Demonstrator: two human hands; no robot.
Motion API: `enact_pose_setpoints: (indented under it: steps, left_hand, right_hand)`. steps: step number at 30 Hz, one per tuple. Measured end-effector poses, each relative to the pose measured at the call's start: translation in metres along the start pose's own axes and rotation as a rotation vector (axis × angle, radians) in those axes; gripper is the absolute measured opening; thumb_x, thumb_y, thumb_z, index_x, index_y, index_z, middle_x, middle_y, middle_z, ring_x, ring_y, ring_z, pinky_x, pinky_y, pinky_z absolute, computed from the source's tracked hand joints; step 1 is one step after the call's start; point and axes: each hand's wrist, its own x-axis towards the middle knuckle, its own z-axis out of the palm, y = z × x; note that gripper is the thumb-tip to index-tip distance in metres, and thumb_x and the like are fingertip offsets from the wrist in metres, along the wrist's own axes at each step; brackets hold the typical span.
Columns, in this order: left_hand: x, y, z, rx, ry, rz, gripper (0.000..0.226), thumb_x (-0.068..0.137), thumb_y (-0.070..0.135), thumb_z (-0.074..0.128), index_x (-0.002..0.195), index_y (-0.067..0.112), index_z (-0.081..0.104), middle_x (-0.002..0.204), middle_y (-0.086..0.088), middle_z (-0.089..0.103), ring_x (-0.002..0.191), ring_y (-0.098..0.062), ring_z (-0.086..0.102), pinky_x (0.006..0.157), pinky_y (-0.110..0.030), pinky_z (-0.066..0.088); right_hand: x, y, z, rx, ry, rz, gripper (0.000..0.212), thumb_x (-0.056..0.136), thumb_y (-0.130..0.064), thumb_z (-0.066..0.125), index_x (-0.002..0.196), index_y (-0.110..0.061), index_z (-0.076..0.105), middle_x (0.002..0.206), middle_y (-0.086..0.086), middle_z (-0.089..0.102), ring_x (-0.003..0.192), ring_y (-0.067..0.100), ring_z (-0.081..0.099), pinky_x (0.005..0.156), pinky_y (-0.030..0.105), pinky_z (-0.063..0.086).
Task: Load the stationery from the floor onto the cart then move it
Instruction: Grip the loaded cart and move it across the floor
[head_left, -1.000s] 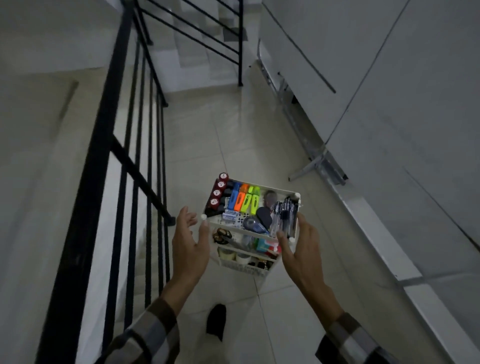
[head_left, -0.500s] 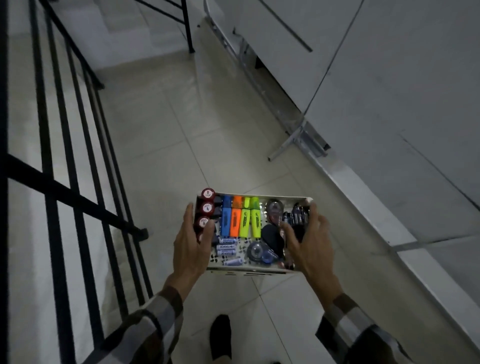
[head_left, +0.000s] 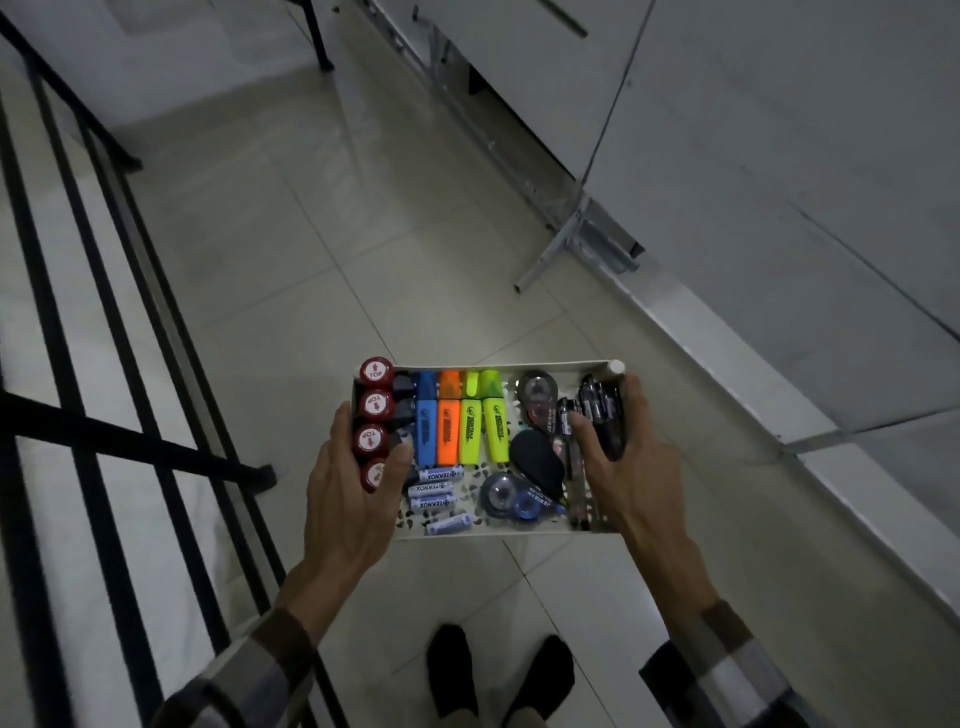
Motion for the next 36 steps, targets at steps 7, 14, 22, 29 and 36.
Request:
enact_pose_setpoints:
  steps: [7, 14, 22, 29, 36]
  left_hand:
    - [0.019, 0.031, 0.002, -0.005, -0.019, 0.083, 0.097, 0.082, 0.09, 0.034, 0.154, 0.024, 0.035, 0.128, -0.005, 0.065, 0.108, -0.021, 0.066, 0.092, -0.048, 0.058]
    - [0.047, 0.07, 0.034, 0.012, -0.068, 0.192, 0.088, 0.085, 0.081, 0.038, 0.148, 0.02, 0.042, 0.119, 0.0, 0.068, 0.096, -0.014, 0.066, 0.076, -0.022, 0.052]
    - [0.074, 0.116, 0.094, 0.026, -0.139, 0.287, 0.086, 0.084, 0.083, 0.038, 0.143, 0.019, 0.045, 0.111, -0.001, 0.069, 0.084, -0.01, 0.067, 0.065, -0.015, 0.048]
    - [0.088, 0.153, 0.133, 0.025, -0.18, 0.34, 0.092, 0.078, 0.092, 0.04, 0.14, 0.023, 0.045, 0.107, 0.008, 0.067, 0.083, -0.003, 0.068, 0.072, -0.026, 0.059]
    - [0.098, 0.181, 0.161, 0.032, -0.227, 0.355, 0.09, 0.077, 0.088, 0.048, 0.141, 0.024, 0.044, 0.109, 0.008, 0.067, 0.088, -0.011, 0.071, 0.08, -0.035, 0.062]
  right_hand:
    - [0.008, 0.011, -0.004, 0.028, 0.021, 0.037, 0.076, 0.095, -0.066, 0.052, 0.158, -0.047, 0.014, 0.092, -0.008, 0.066, 0.072, 0.018, 0.063, 0.07, 0.029, 0.052]
    - [0.026, 0.031, -0.028, 0.077, 0.09, 0.093, 0.073, 0.096, -0.063, 0.055, 0.157, -0.046, 0.02, 0.095, -0.009, 0.064, 0.075, 0.018, 0.061, 0.074, 0.031, 0.051]
    - [0.056, 0.073, -0.067, 0.051, 0.186, 0.099, 0.056, 0.1, -0.059, 0.052, 0.148, -0.038, 0.033, 0.089, -0.009, 0.063, 0.059, 0.006, 0.05, 0.056, 0.02, 0.037]
    - [0.08, 0.113, -0.087, 0.008, 0.225, 0.165, 0.069, 0.098, -0.066, 0.047, 0.155, -0.035, 0.024, 0.111, 0.008, 0.072, 0.09, 0.034, 0.07, 0.074, 0.031, 0.045]
    - [0.093, 0.131, -0.106, 0.024, 0.271, 0.194, 0.069, 0.098, -0.062, 0.052, 0.155, -0.034, 0.024, 0.121, 0.008, 0.072, 0.095, 0.038, 0.07, 0.079, 0.037, 0.052]
